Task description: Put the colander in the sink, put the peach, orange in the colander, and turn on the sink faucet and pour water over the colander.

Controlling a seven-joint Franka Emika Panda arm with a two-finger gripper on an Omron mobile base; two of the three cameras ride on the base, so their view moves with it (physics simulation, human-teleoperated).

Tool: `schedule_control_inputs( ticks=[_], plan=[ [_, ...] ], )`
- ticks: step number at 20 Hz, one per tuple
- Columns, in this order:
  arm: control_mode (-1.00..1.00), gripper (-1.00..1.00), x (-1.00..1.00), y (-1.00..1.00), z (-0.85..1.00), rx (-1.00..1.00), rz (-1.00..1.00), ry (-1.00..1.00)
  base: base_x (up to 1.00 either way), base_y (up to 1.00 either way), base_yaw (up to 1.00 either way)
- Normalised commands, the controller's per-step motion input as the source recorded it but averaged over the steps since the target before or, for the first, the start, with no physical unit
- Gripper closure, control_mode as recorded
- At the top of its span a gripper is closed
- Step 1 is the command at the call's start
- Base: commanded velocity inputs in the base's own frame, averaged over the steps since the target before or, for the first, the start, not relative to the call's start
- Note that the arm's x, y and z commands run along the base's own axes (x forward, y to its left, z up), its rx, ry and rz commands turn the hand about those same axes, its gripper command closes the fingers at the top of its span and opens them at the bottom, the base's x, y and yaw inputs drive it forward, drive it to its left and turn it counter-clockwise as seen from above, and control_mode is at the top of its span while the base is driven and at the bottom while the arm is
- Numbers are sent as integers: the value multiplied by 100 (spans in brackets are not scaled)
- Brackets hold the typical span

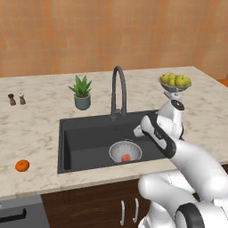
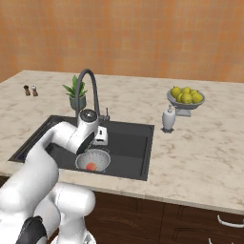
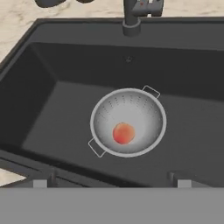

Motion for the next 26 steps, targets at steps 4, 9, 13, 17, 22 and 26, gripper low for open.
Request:
schedule_control_inputs(
  ticks=[4,9,13,17,22,26],
  plan=[
    [-100,-100,-90,5,48,0,0,0,0,0,0],
    [-100,-100,-83,45,22,0,-8,-6,0,0,0],
    [-100,-100,-44,75,35,-5,-13,-2,0,0,0],
    [-100,-100,-28,89,13,-10,-14,10,0,0,0],
    [-100,-100,1,95,16,-6,-1,31,0,0,0],
    [-100,-100,12,100,4,-16,1,11,0,0,0]
  ],
)
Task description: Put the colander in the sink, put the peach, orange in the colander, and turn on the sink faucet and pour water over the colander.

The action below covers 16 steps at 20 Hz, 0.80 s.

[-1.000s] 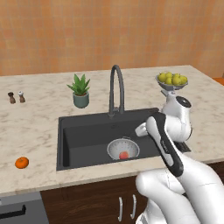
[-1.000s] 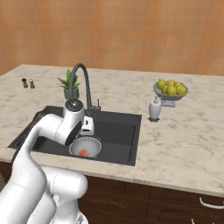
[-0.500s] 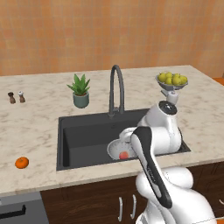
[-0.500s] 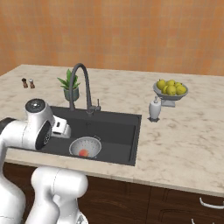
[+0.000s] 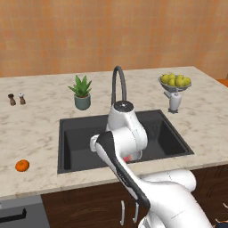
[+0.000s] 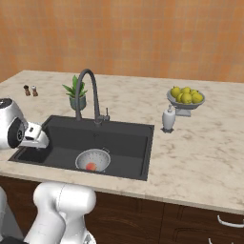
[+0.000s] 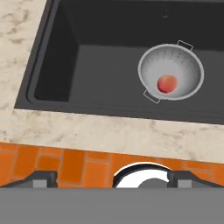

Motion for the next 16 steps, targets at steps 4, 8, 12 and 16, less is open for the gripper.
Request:
schedule_control_inputs(
  ticks=[4,8,12,16],
  plan=[
    [-100,-100,23,98,2,-15,9,21,0,0,0],
    [-100,-100,15,94,-9,-11,3,5,0,0,0],
    [-100,-100,7,77,-18,-1,0,-5,0,0,0],
    [-100,-100,12,52,-27,3,6,-2,0,0,0]
  ],
)
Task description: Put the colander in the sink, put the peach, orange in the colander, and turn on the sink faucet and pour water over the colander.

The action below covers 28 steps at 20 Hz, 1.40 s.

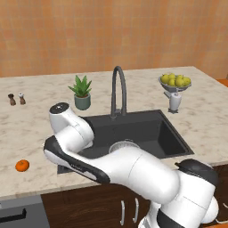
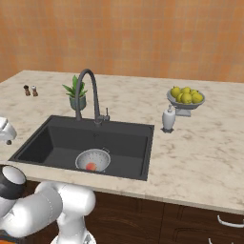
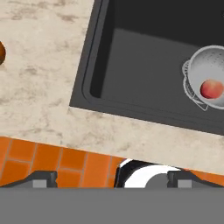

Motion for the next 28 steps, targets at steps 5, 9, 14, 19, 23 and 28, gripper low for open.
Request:
schedule_control_inputs(
  ticks=[5,9,14,19,23,28],
  plan=[
    [-100,-100,15,26,-24,7,22,-16,0,0,0],
    [-100,-100,30,31,-5,16,19,3,0,0,0],
    [-100,-100,25,35,-14,15,18,4,0,0,0],
    [-100,-100,28,50,-16,6,7,1,0,0,0],
    [-100,-100,42,63,-18,1,0,17,0,0,0],
    [-100,-100,47,60,-8,0,-1,32,0,0,0]
  ],
)
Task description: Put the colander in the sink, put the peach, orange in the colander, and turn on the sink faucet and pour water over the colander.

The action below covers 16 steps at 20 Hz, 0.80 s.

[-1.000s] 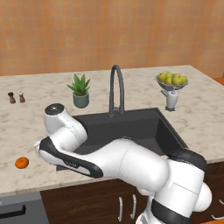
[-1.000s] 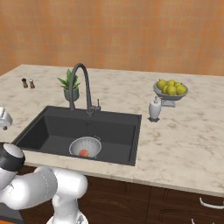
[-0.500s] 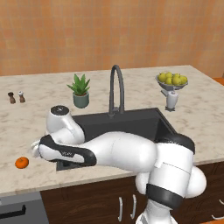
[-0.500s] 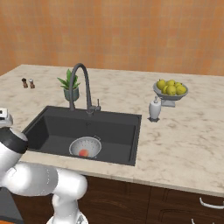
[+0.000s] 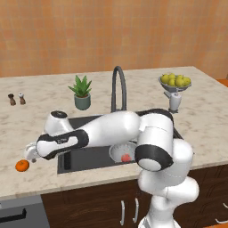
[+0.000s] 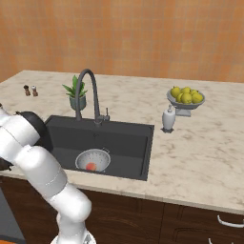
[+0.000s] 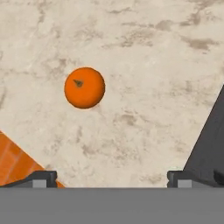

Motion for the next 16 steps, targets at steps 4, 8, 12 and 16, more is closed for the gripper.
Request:
schedule_control_inputs(
  ticks=[4,8,12,16],
  plan=[
    [-100,-100,41,64,-7,0,-4,36,0,0,0],
    [-100,-100,36,52,-1,-5,-8,20,0,0,0],
    [-100,-100,41,41,8,-11,-13,16,0,0,0],
    [-100,-100,34,40,6,-13,-13,15,0,0,0]
  ],
)
